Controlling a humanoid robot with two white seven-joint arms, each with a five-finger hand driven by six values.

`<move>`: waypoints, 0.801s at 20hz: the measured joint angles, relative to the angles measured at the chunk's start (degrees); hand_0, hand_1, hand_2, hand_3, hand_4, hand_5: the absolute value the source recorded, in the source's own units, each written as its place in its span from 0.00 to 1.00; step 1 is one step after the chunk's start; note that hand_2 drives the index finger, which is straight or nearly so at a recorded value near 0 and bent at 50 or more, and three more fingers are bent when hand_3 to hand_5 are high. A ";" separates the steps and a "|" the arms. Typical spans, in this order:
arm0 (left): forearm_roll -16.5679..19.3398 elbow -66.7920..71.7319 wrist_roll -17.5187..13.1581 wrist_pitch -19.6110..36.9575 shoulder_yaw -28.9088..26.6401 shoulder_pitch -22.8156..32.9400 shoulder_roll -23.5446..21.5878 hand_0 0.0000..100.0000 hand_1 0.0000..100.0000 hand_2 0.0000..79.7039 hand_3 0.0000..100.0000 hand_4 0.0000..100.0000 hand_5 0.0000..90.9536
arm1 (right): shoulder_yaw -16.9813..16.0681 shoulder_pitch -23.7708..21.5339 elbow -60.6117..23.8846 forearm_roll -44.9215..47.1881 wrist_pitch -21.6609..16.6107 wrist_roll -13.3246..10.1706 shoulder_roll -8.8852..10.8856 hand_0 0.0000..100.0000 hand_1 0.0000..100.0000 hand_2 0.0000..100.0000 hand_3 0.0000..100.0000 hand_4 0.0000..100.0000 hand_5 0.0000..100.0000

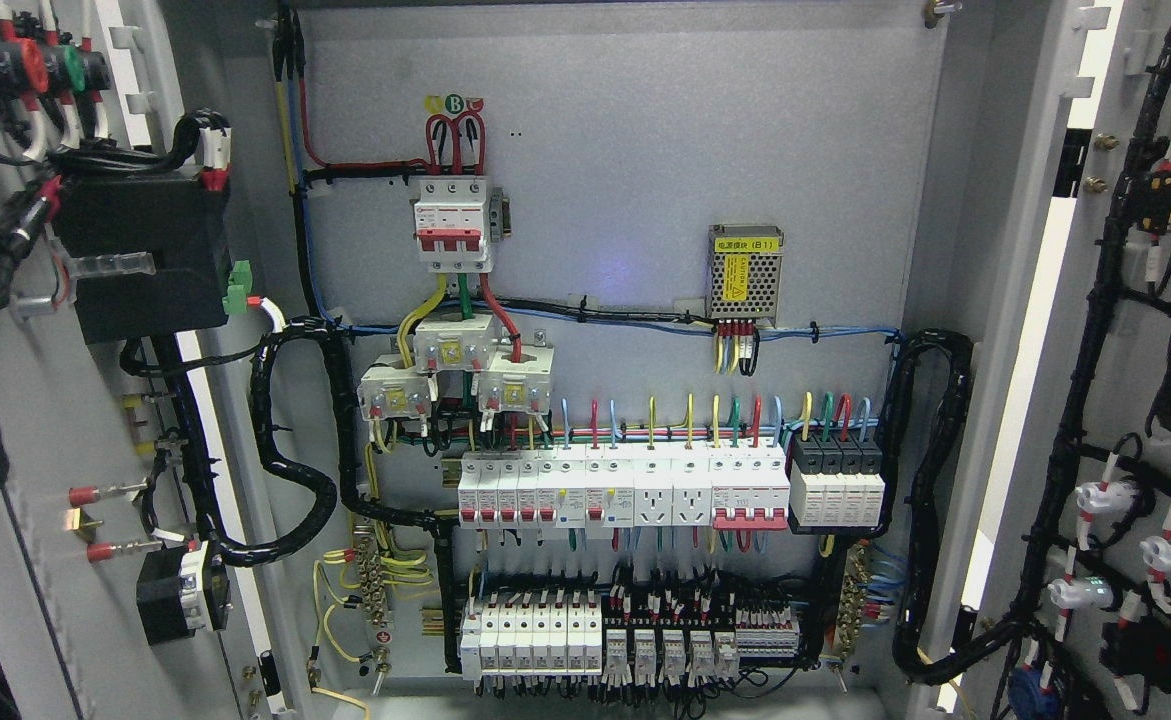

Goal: Open door with both hands

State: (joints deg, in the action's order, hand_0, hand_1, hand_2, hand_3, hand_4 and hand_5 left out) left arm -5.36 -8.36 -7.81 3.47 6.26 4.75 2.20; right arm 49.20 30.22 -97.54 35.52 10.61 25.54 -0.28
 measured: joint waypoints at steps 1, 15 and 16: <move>0.00 0.00 0.00 0.00 0.00 0.00 0.00 0.00 0.00 0.00 0.00 0.03 0.00 | 0.00 0.00 0.02 -0.15 0.01 0.00 -0.19 0.00 0.00 0.00 0.00 0.00 0.00; 0.00 -0.14 0.00 0.01 -0.05 0.00 0.00 0.00 0.00 0.00 0.00 0.03 0.00 | -3.74 -2.46 1.64 -1.64 -3.15 -3.56 0.11 0.00 0.00 0.00 0.00 0.00 0.00; 0.00 -0.19 0.00 0.01 -0.03 0.00 0.00 0.00 0.00 0.00 0.00 0.03 0.00 | -4.12 -2.88 1.74 -1.66 -4.42 -3.67 0.38 0.00 0.00 0.00 0.00 0.00 0.00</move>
State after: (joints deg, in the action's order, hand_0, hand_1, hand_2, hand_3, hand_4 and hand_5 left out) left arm -5.36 -8.54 -7.81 3.48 6.24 4.75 2.20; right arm 45.08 27.33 -95.80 33.86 6.20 21.87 0.10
